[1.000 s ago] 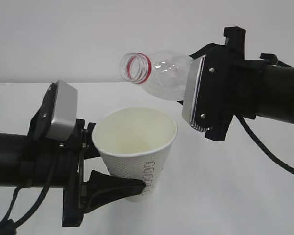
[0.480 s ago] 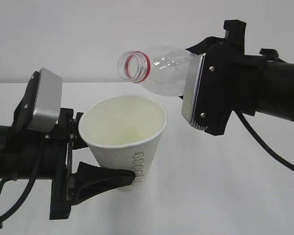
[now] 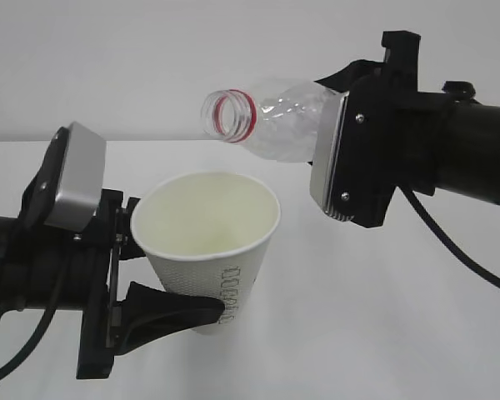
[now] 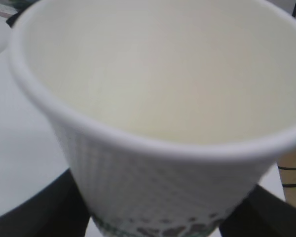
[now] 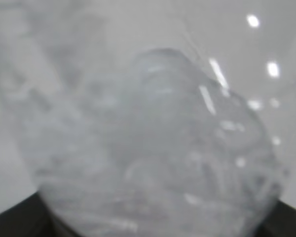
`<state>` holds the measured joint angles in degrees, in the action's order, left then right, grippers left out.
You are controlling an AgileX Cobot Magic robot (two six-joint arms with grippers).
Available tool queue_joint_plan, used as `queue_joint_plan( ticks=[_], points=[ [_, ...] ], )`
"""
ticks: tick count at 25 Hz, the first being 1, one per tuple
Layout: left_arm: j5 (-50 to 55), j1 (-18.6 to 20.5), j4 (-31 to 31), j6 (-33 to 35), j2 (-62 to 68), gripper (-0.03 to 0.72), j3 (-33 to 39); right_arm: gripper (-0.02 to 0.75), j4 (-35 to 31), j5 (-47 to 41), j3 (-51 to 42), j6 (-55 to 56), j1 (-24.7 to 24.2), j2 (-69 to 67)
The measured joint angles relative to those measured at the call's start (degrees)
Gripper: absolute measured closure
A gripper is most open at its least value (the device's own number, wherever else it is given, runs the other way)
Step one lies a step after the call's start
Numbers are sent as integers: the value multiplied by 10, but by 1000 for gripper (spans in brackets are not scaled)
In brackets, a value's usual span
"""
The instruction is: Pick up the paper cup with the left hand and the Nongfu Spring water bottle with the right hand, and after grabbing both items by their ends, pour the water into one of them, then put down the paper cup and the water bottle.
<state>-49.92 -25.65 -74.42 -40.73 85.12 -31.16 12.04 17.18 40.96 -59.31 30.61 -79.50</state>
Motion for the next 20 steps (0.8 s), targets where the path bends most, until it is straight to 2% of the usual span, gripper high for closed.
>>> queue_joint_plan(
  ticks=[20],
  points=[
    [-1, 0, 2, -9, 0, 172, 0, 244, 0, 26, 0, -68, 0, 0]
  ],
)
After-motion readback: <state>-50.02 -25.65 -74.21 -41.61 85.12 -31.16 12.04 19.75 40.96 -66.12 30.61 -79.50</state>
